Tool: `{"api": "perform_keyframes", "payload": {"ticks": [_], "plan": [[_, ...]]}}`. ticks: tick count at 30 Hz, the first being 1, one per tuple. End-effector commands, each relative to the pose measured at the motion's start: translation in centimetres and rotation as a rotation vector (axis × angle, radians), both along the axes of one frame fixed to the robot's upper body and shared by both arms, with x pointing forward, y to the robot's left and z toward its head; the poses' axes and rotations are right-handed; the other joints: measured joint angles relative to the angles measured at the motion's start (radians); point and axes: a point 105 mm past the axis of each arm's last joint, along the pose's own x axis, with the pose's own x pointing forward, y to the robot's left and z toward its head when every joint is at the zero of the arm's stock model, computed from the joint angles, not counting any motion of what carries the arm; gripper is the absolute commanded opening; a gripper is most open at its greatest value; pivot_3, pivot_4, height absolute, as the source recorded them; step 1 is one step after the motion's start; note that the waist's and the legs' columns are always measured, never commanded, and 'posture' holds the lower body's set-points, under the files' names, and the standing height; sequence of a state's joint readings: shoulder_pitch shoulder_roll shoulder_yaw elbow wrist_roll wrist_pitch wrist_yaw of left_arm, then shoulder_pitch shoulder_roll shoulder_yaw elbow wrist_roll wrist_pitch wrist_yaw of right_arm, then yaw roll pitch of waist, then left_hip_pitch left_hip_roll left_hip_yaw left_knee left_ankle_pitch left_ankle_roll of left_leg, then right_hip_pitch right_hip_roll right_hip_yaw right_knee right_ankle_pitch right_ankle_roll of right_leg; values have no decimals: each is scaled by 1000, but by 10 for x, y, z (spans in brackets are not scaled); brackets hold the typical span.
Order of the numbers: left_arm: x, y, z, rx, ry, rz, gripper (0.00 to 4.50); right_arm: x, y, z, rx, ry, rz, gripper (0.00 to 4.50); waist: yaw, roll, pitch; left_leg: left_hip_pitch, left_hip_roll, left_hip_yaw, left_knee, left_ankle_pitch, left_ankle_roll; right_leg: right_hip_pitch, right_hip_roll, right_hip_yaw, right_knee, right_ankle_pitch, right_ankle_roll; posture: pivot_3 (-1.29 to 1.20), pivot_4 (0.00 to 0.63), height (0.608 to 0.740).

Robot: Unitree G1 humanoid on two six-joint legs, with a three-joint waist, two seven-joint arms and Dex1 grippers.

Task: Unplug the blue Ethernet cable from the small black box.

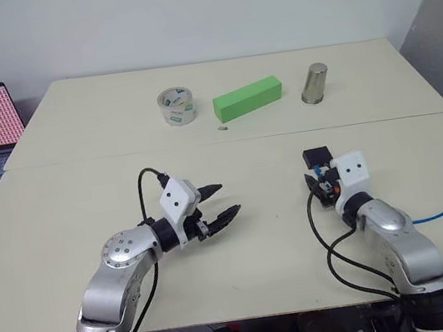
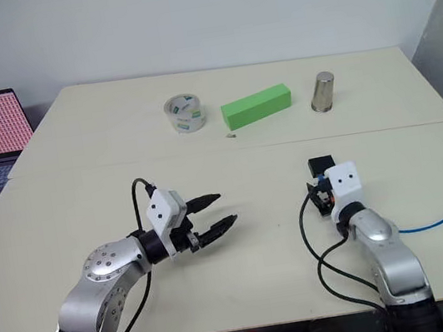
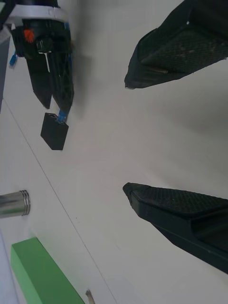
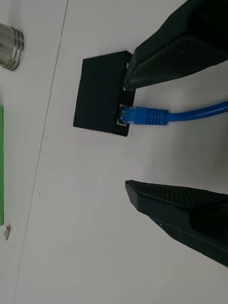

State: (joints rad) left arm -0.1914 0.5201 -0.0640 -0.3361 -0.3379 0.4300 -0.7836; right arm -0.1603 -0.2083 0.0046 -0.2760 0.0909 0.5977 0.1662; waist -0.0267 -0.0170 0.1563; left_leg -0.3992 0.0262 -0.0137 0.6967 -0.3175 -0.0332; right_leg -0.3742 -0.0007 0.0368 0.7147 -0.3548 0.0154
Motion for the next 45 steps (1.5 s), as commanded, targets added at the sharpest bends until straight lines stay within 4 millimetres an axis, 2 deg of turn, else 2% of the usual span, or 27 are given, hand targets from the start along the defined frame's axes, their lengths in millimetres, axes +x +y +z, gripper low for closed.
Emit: {"api": "perform_keyframes", "payload": {"ticks": [1, 6, 7, 11, 12, 16, 21, 24, 28, 36, 42, 45], "plan": [[-3, -6, 10, -16, -39, -31, 3403, 6, -5, 3, -2, 6, -55, 2649, 0, 0, 0, 0, 0, 0, 0, 0, 0, 0, 0, 0, 0, 0, 0, 0, 150, 740], [-2, -6, 12, -19, -46, -26, 3403, 9, -10, 1, -4, 27, -93, 1353, -1, 0, 0, 0, 0, 0, 0, 0, 0, 0, 0, 0, 0, 0, 0, 0, 150, 740], [-2, -6, 11, -20, -46, -25, 3403, 9, -10, 1, 3, 29, -92, 978, -1, 0, 0, 0, 0, 0, 0, 0, 0, 0, 0, 0, 0, 0, 0, 0, 150, 740], [0, -6, 11, -31, -40, -14, 3403, 10, -8, 3, -4, 24, -69, 184, -1, 0, 0, 0, 0, 0, 0, 0, 0, 0, 0, 0, 0, 0, 0, 0, 150, 740], [1, -5, 11, -34, -38, -9, 3403, 10, -7, 4, -15, 18, -60, 117, -1, 0, 0, 0, 0, 0, 0, 0, 0, 0, 0, 0, 0, 0, 0, 0, 150, 740], [9, 1, 10, -72, 1, 33, 3403, 4, 8, 18, -140, -79, 138, 98, -1, 0, 0, 0, 0, 0, 0, 0, 0, 0, 0, 1, 0, 0, 0, 0, 150, 740], [18, 8, 12, -181, 131, 43, 3403, -17, 35, 32, -509, -292, 536, 90, -2, 0, 0, 0, 0, 0, 0, 0, 0, 0, 0, 0, 0, 0, 0, 0, 150, 740], [14, 9, 14, -248, 260, -33, 3403, -33, 47, 37, -765, -461, 800, 89, -3, 0, 1, 0, -1, 0, 1, 0, 0, 0, 0, 0, 0, 0, 0, 0, 150, 740], [4, 2, 17, -229, 326, -166, 3403, -42, 57, 46, -881, -616, 987, 88, -5, 0, 1, 1, 0, 0, 1, 0, 0, 0, 0, 0, -1, 0, 0, 0, 150, 740], [4, -8, 20, -265, 357, -225, 3403, -48, 75, 60, -901, -816, 1126, 78, -3, 0, 1, 0, 0, 0, 2, 0, 0, 1, 0, 0, -1, 0, 0, 0, 150, 740], [2, -11, 23, -314, 369, -238, 3403, -49, 79, 64, -895, -877, 1135, 77, -3, 0, 1, 0, 1, 0, 2, 0, 0, 1, 0, 0, 0, 0, 0, 0, 150, 740], [2, -11, 25, -342, 371, -240, 2857, -48, 79, 65, -897, -887, 1135, 77, -3, 0, 1, 0, 1, 0, 2, 0, 0, 1, 0, 0, 0, 0, 0, 0, 150, 740]]}}
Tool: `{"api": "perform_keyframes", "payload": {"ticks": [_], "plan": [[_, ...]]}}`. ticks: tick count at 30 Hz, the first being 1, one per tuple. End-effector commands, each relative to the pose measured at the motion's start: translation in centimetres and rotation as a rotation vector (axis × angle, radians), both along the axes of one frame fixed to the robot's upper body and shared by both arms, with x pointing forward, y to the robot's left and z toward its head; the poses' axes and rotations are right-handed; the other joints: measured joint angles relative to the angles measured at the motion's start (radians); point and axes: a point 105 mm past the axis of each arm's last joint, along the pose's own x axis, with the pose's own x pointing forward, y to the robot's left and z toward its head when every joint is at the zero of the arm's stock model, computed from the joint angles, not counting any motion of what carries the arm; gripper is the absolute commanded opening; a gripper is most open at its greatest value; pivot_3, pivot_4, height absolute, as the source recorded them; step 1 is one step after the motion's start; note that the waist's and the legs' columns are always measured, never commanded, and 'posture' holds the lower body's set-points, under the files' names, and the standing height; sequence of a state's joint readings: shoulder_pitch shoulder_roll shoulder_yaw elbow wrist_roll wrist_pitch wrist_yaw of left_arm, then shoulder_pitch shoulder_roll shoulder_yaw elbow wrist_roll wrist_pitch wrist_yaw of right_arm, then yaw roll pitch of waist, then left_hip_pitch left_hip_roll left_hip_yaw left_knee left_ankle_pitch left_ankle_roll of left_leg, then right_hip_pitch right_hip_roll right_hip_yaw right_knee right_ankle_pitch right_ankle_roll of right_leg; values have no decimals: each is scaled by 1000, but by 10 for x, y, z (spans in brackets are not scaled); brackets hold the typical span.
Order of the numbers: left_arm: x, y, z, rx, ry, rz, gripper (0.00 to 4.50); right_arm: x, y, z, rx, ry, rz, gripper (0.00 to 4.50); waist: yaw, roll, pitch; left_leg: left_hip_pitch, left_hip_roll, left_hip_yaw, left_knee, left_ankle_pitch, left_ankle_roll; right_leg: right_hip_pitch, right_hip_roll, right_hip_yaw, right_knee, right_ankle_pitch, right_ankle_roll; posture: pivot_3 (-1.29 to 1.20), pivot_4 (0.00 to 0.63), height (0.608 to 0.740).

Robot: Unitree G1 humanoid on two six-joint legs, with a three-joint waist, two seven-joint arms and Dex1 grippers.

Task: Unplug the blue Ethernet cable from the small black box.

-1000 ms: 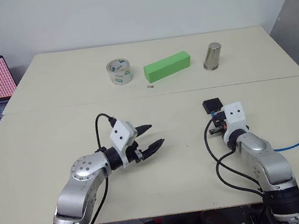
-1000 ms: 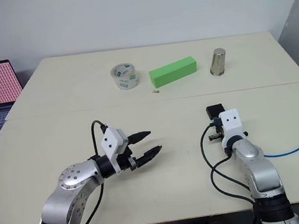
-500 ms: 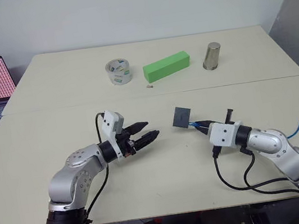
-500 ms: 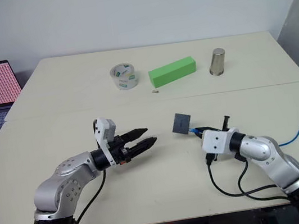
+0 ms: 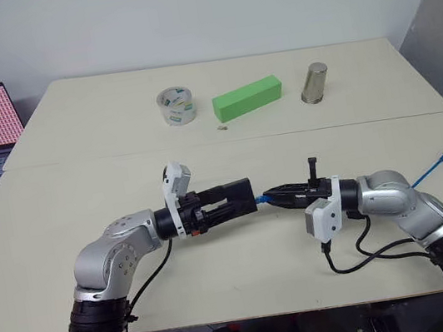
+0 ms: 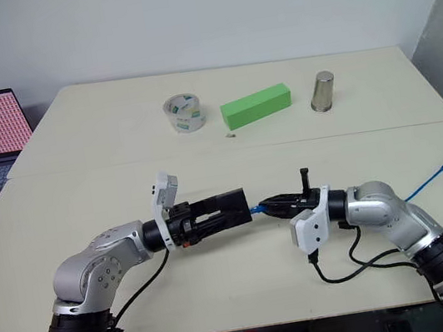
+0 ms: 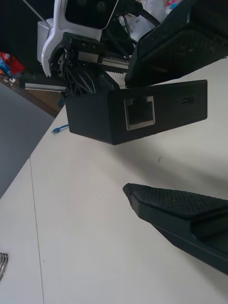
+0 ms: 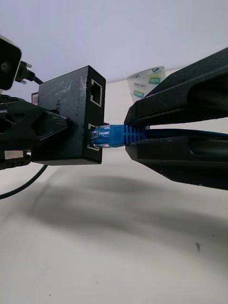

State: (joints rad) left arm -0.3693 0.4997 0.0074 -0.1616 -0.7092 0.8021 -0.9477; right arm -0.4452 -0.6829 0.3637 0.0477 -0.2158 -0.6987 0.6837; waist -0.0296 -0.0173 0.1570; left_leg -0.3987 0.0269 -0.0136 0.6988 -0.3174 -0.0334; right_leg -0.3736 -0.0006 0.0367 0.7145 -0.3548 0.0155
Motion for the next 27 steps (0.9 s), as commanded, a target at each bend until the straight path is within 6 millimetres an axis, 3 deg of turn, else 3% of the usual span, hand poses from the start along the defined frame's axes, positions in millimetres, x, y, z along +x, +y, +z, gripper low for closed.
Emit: {"api": "perform_keyframes", "payload": {"ticks": [1, 10, 14, 15, 22, 27], "plan": [[-1, 0, 14, -53, -28, 1, 2645, -2, 3, 15, 27, -66, 33, 77, 0, 0, 0, 0, 0, 0, 0, 0, 0, 0, 0, 0, 0, 0, 0, 0, 150, 740], [2, 3, 15, -61, -15, 15, 897, -2, 2, 16, -1, -153, 60, 73, 0, 0, 0, 0, 0, 0, 0, 0, 0, 0, 0, 0, 0, 0, 0, 0, 150, 740], [3, 2, 15, -57, -16, 11, 793, -4, 2, 14, -35, -160, 97, 73, 0, 0, 0, 0, 0, 0, 0, 0, 0, 0, 0, 0, 0, 0, 0, 0, 150, 740], [3, 2, 15, -57, -17, 9, 793, -4, 1, 13, -43, -133, 101, 422, 0, 0, 0, 0, 0, 0, 0, 0, 0, 0, 0, 0, 0, 0, 0, 0, 150, 740], [1, -1, 17, -33, -40, -43, 793, -14, -11, 21, -80, 219, 39, 2026, 2, 0, 0, 0, 0, 0, 0, 0, 0, 0, 0, 0, 0, 0, 0, 0, 150, 740], [-11, -4, 20, -13, -61, -149, 793, -27, -8, 46, 97, 639, -21, 2042, 3, 1, 0, -1, 0, -1, 0, 0, 0, 0, 0, -1, 0, 0, 0, 0, 150, 740]]}}
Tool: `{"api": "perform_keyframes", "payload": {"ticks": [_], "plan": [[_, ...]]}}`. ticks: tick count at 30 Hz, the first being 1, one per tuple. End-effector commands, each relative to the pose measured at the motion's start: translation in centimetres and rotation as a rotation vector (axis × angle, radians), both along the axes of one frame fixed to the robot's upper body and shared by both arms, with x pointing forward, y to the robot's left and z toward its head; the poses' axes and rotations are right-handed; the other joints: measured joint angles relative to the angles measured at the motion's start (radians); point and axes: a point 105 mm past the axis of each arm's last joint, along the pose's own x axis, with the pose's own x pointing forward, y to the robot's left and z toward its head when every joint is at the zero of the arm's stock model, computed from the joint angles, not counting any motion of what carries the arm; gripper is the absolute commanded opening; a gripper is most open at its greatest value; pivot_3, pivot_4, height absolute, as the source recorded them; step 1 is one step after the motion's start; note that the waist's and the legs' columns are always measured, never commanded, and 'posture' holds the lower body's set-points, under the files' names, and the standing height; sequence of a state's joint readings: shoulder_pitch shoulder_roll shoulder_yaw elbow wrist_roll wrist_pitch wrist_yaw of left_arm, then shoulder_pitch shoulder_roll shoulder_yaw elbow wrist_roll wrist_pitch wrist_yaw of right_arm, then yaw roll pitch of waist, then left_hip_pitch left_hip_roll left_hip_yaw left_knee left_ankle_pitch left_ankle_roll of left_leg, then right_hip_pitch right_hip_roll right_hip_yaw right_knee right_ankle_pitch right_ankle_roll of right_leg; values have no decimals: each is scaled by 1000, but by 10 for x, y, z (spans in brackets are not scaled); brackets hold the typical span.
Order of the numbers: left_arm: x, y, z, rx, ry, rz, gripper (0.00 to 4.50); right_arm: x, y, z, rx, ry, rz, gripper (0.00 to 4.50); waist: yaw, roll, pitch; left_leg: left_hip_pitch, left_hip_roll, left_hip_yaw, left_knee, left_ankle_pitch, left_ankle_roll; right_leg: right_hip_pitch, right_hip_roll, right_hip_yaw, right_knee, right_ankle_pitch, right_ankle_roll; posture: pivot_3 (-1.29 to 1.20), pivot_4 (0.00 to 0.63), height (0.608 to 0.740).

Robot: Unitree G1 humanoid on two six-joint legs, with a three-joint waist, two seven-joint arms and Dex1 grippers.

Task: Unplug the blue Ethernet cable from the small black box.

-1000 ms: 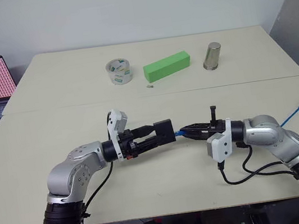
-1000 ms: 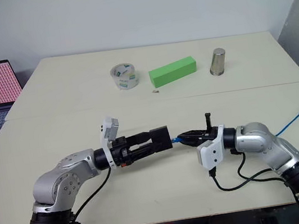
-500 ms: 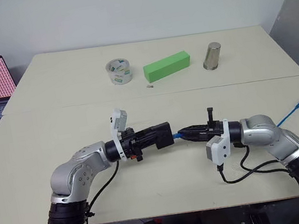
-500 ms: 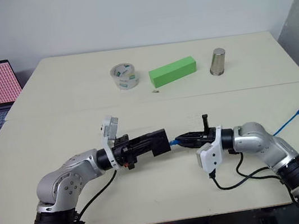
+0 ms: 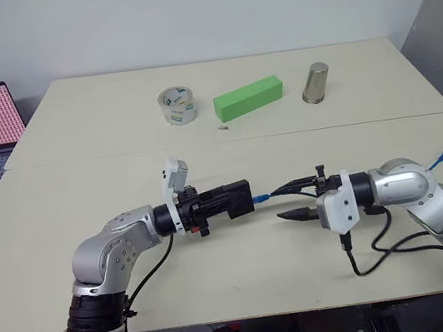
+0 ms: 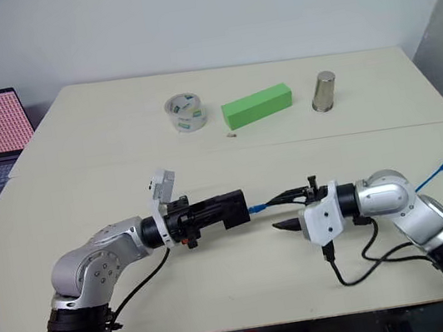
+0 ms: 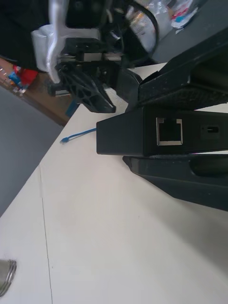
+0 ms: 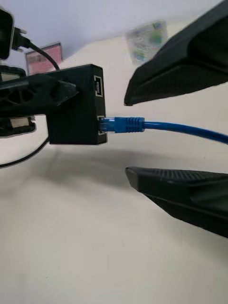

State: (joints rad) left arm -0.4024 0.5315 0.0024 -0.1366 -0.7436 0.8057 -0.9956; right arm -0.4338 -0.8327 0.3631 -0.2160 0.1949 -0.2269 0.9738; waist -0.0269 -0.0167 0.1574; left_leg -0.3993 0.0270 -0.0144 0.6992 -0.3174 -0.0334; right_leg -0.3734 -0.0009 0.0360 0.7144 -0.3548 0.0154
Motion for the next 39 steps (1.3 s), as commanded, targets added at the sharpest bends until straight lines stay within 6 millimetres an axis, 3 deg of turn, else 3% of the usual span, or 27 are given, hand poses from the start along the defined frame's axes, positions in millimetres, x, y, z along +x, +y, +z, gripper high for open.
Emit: {"api": "perform_keyframes", "payload": {"ticks": [1, 6, 9, 24, 32, 39], "plan": [[-14, -6, 14, 3, -66, -127, 793, -12, 3, 31, 152, 337, -63, 2042, 0, 0, 0, 0, 0, 0, 0, 0, 0, 0, 0, 0, 0, 0, 0, 0, 150, 740], [-23, -8, 21, 10, -101, -217, 793, -18, 8, 34, 220, 637, -112, 2042, 0, 0, 0, 0, 0, -1, 0, 0, 0, 1, 0, -1, -1, 0, 0, 0, 150, 740], [-25, -11, 30, 8, -133, -245, 793, -17, 10, 21, 229, 800, -144, 2042, 0, 0, 0, 0, 0, -1, 0, 0, 0, 1, 0, -1, -1, 0, 0, 0, 150, 740], [-32, -14, 30, 27, -155, -270, 793, -12, 18, 13, 220, 901, -153, 2042, -2, 0, 0, -1, -1, -1, 0, 0, 0, 0, 0, 0, -1, 0, 0, 0, 150, 740], [-34, -13, 27, 38, -156, -276, 793, -12, 15, 12, 202, 911, -150, 117, -2, 0, 0, -1, -1, -1, 0, 0, 0, 0, 0, 0, -1, 0, 0, 0, 150, 740], [-38, -14, 28, 28, -157, -300, 793, -16, 16, 9, 169, 905, -137, 37, -2, 0, 0, -1, -1, -1, 0, 0, 0, 0, 0, 0, -1, 0, 0, 0, 150, 740]]}}
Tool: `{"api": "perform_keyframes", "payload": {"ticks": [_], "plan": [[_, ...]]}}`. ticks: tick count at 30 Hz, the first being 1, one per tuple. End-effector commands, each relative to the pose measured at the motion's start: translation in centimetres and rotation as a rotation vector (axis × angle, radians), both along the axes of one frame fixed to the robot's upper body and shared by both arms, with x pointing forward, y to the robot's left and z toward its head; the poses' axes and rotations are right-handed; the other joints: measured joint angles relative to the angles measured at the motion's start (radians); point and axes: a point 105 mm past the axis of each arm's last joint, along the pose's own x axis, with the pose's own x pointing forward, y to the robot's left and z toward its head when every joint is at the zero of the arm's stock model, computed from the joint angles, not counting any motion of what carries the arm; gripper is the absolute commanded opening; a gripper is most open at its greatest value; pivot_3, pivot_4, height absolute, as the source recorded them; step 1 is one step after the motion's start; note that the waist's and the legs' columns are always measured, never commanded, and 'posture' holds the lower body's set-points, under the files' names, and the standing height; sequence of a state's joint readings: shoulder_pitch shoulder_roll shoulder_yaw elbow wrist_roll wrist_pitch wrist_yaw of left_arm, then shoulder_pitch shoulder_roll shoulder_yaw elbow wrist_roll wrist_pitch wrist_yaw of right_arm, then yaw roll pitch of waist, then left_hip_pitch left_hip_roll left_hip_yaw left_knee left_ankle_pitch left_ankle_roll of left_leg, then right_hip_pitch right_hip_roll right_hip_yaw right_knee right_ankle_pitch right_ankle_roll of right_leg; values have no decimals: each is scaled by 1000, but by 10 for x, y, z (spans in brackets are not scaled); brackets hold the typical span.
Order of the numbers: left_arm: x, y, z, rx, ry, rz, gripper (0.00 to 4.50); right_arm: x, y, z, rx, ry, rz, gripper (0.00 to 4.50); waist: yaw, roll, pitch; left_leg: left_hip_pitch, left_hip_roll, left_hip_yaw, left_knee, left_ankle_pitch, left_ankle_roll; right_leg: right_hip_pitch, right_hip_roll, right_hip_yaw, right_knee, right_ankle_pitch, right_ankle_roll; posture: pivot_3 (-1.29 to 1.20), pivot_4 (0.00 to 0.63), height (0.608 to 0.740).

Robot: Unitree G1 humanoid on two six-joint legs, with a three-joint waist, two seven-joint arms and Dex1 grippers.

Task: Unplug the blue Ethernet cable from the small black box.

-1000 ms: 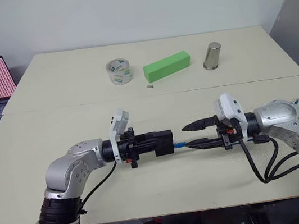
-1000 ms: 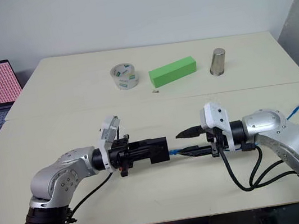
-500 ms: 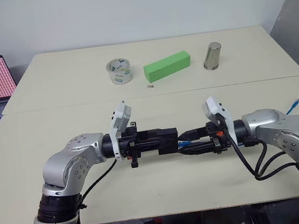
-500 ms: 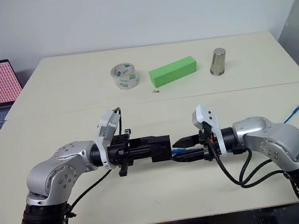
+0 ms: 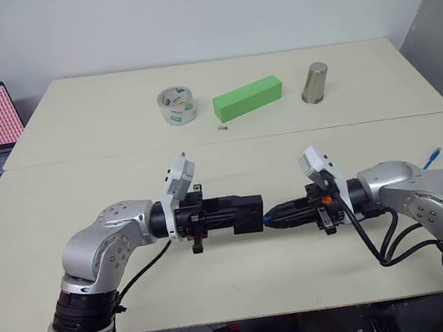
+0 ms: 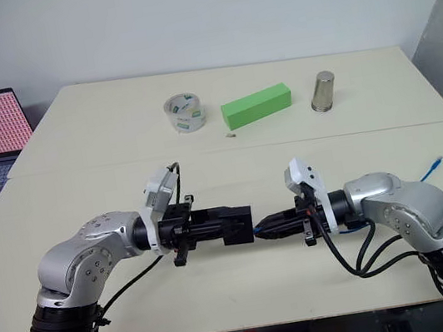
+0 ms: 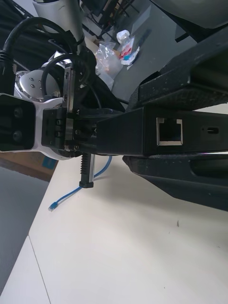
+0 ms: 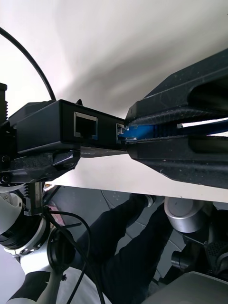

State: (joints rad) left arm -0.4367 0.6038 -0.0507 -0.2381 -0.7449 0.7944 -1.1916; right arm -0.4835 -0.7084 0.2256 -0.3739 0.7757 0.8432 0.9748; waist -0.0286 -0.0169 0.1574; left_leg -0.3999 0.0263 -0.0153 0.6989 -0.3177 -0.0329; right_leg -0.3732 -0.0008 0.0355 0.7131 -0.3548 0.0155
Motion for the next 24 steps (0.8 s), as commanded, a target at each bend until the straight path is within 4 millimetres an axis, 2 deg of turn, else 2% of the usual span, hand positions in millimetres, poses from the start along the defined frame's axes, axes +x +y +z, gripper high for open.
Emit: {"api": "perform_keyframes", "payload": {"ticks": [1, 7, 15, 17, 20, 22, 24], "plan": [[-8, -2, 8, -16, -45, -42, 793, -1, -1, 7, -9, -48, 11, 37, 0, 0, 0, 0, 0, 0, 0, 0, 0, 0, 0, 0, 0, 0, 0, 0, 150, 740], [-12, 2, -3, 62, -72, -62, 793, 2, -7, 3, -54, -43, 11, 36, 0, 0, 0, 0, 0, 0, 0, 0, 0, 0, 0, 0, 0, 0, 0, 0, 150, 740], [-5, 19, -23, 181, -139, -3, 792, 11, -30, -9, -143, -57, -49, 26, 0, 0, 0, 0, 0, 0, 0, 0, 0, 0, 0, 0, 0, 0, 0, 0, 150, 740], [-2, 22, -25, 183, -142, 22, 792, 19, -33, -10, -145, -88, -92, 26, 0, 0, 0, 0, 0, 0, 0, -2, 3, 0, 0, 0, 0, 0, 0, 0, 150, 740], [3, 26, -29, 200, -160, 66, 792, 74, -37, -5, -116, -284, -380, 26, 0, 0, 0, 0, 0, 0, 0, -2, 3, 0, 0, 0, 0, 0, 0, 0, 150, 740], [10, 26, -31, 204, -182, 111, 792, 114, -47, -4, -134, -405, -618, 25, -5, 0, 0, 1, 0, 1, 0, -2, 3, -1, 0, 1, 1, 0, 0, 0, 150, 740], [16, 26, -33, 207, -205, 152, 792, 135, -56, -6, -164, -475, -746, 25, -4, 0, 0, 1, 0, 1, 0, 0, 0, -2, 0, 1, 2, 0, 0, 0, 150, 740]]}}
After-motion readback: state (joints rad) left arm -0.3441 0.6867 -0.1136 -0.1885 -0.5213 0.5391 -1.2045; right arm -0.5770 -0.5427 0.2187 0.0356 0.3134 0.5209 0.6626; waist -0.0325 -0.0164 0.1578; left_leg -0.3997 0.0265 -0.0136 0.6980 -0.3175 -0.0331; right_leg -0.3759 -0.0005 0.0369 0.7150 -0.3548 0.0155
